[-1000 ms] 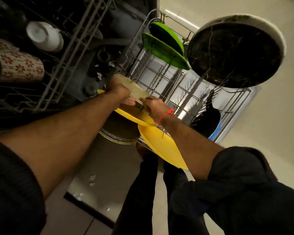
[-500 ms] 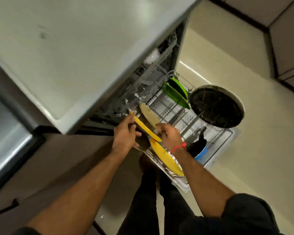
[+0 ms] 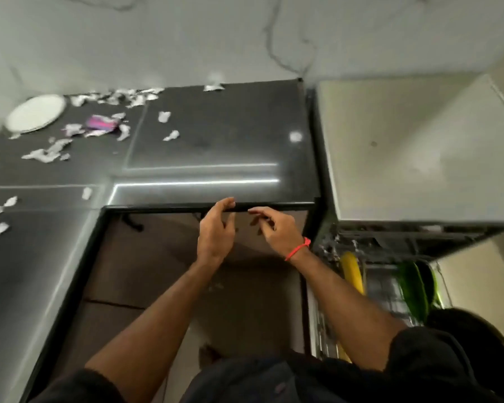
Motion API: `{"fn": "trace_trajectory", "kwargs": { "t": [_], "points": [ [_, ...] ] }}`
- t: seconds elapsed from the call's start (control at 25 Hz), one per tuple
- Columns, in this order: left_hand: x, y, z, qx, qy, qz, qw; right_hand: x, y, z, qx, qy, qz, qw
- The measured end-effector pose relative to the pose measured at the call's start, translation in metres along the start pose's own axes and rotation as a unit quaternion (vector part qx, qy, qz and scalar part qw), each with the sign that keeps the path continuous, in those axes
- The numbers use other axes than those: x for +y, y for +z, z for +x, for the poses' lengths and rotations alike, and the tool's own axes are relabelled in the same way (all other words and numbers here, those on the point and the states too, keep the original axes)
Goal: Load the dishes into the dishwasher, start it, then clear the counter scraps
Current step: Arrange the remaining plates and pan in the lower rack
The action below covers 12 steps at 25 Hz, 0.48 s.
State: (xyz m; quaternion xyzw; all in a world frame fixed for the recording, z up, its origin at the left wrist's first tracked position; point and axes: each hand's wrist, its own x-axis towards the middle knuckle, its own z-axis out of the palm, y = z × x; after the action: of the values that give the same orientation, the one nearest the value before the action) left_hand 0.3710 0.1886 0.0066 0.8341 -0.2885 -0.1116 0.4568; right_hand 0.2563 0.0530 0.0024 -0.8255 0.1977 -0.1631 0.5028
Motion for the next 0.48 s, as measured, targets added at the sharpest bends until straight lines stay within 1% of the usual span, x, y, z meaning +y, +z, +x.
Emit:
{"fn": "trace_trajectory", "kwargs": {
  "t": [0.04, 0.12, 0.24, 0.36, 0.48],
  "points": [
    [-0.013, -0.029, 0.001, 0.03, -0.017, -0.015, 0.999, -0.02, 0.022, 0.016, -0.011, -0.011, 0.003, 1.0],
    [-0.036, -0.078, 0.006, 0.074, -0.024, -0.011, 0.997, -0.048, 0.063, 0.045, -0.016, -0.035, 0.008, 0.999],
    [-0.078, -0.164, 0.008, 0.14, -0.064, -0.002, 0.988, -0.098, 0.146, 0.083, -0.039, -0.044, 0.048, 0.997],
    [-0.121, -0.243, 0.002, 0.201, -0.098, -0.006, 0.975, -0.147, 0.229, 0.109, -0.071, -0.057, 0.065, 0.994],
    [-0.153, -0.303, -0.011, 0.248, -0.115, -0.002, 0.962, -0.188, 0.289, 0.124, -0.097, -0.083, 0.073, 0.989]
  ]
}}
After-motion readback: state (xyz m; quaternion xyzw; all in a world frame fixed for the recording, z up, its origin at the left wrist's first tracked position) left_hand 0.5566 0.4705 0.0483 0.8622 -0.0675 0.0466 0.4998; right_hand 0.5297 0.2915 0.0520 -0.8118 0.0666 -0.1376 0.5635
